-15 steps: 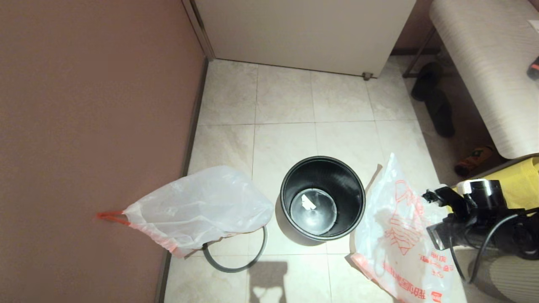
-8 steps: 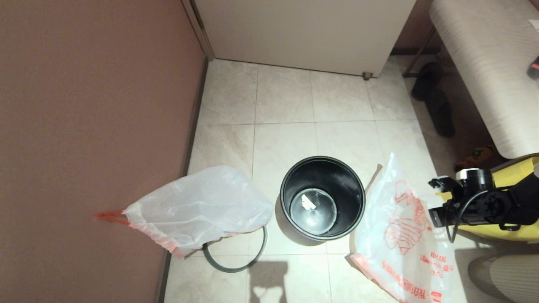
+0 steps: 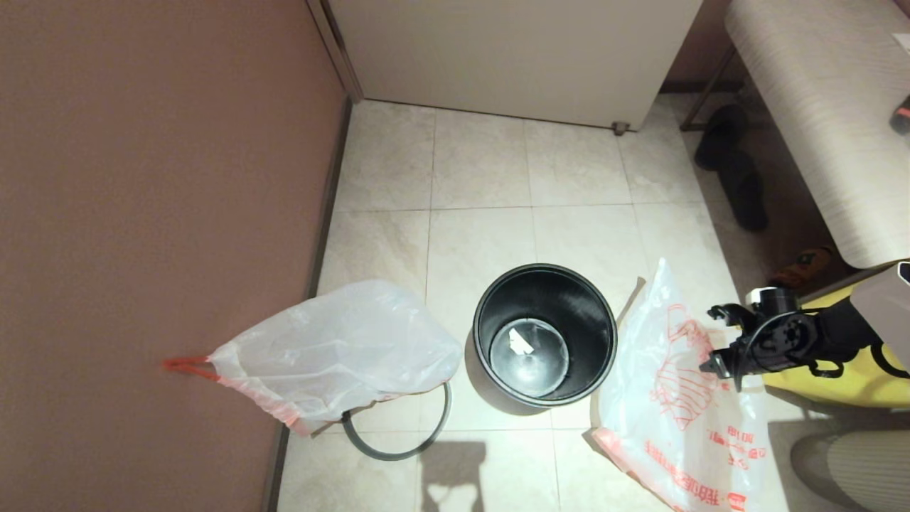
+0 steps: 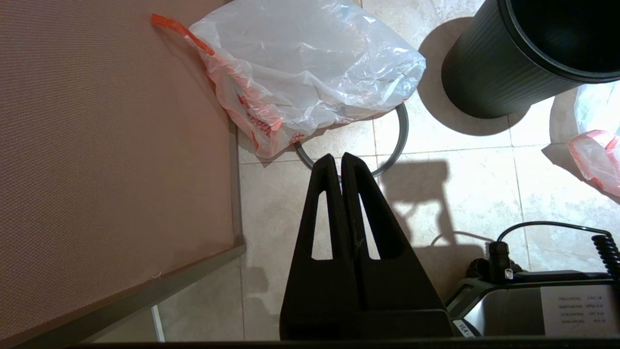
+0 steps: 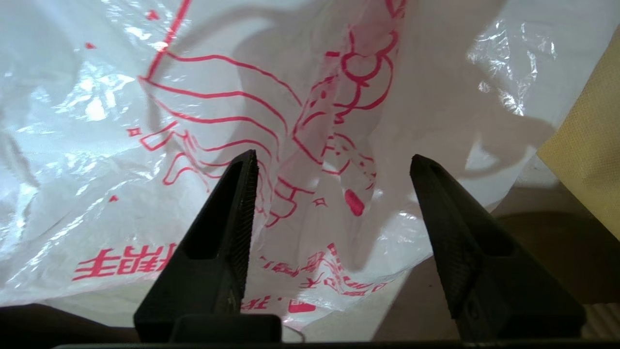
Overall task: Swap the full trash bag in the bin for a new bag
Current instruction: Pick up a new trash bag
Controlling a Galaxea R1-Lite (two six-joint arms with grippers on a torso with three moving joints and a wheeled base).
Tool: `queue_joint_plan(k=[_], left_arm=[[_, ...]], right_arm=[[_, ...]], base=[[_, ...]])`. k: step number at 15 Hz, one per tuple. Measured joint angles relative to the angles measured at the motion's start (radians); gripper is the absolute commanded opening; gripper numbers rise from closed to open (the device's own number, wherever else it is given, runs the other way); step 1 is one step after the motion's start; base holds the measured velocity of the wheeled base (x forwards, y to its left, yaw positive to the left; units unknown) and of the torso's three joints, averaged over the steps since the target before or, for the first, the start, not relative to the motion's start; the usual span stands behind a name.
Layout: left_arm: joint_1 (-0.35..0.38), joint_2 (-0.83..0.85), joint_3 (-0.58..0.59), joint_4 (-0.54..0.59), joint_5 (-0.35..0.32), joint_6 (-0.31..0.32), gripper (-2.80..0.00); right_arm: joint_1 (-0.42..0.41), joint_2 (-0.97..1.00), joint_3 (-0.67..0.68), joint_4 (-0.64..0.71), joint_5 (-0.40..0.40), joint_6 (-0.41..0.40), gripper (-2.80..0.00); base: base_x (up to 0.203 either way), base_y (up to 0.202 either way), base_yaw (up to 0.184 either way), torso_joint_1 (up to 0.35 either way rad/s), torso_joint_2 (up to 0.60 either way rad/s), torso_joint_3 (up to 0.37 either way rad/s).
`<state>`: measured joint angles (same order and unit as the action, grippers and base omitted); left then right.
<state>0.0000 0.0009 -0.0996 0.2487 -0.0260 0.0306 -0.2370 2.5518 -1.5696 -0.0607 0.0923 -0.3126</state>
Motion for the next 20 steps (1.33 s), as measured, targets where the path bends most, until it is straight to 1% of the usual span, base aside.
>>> queue_joint_plan(k=[4, 6, 7, 10, 13, 16, 18, 20], left_arm=[[0.000, 0.000, 0.000, 0.000, 0.000, 0.000, -2.80], [0.000, 0.000, 0.000, 0.000, 0.000, 0.000, -2.80], [0.000, 0.000, 0.000, 0.000, 0.000, 0.000, -2.80], [0.000, 0.000, 0.000, 0.000, 0.000, 0.000, -2.80], [0.000, 0.000, 0.000, 0.000, 0.000, 0.000, -2.80], [0.000, 0.000, 0.000, 0.000, 0.000, 0.000, -2.80], [0.000, 0.000, 0.000, 0.000, 0.000, 0.000, -2.80], [0.000, 0.000, 0.000, 0.000, 0.000, 0.000, -2.80]], right_arm=[[-0.002, 0.111, -0.190, 0.019, 0.001, 0.000, 0.00], [-0.002, 0.167, -0.261, 0.024, 0.000, 0.000, 0.00], [0.002, 0.197, -0.295, 0.023, -0.001, 0.001, -2.80], [0.013, 0.249, -0.338, 0.023, -0.003, 0.013, -2.80], [0.007, 0.227, -0.312, 0.026, -0.002, 0.046, -2.80], [-0.013, 0.124, -0.195, 0.061, 0.025, 0.071, -2.80], [-0.031, 0.007, -0.095, 0.118, 0.084, 0.100, -2.80], [-0.048, -0.140, 0.011, 0.182, 0.162, 0.120, -2.80]], base=[[0.000, 0.000, 0.000, 0.000, 0.00, 0.000], [0.000, 0.000, 0.000, 0.000, 0.00, 0.000], [0.000, 0.000, 0.000, 0.000, 0.00, 0.000], [0.000, 0.000, 0.000, 0.000, 0.00, 0.000], [0.000, 0.000, 0.000, 0.000, 0.00, 0.000], [0.000, 0.000, 0.000, 0.000, 0.00, 0.000], [0.000, 0.000, 0.000, 0.000, 0.00, 0.000], [0.000, 0.000, 0.000, 0.000, 0.00, 0.000]])
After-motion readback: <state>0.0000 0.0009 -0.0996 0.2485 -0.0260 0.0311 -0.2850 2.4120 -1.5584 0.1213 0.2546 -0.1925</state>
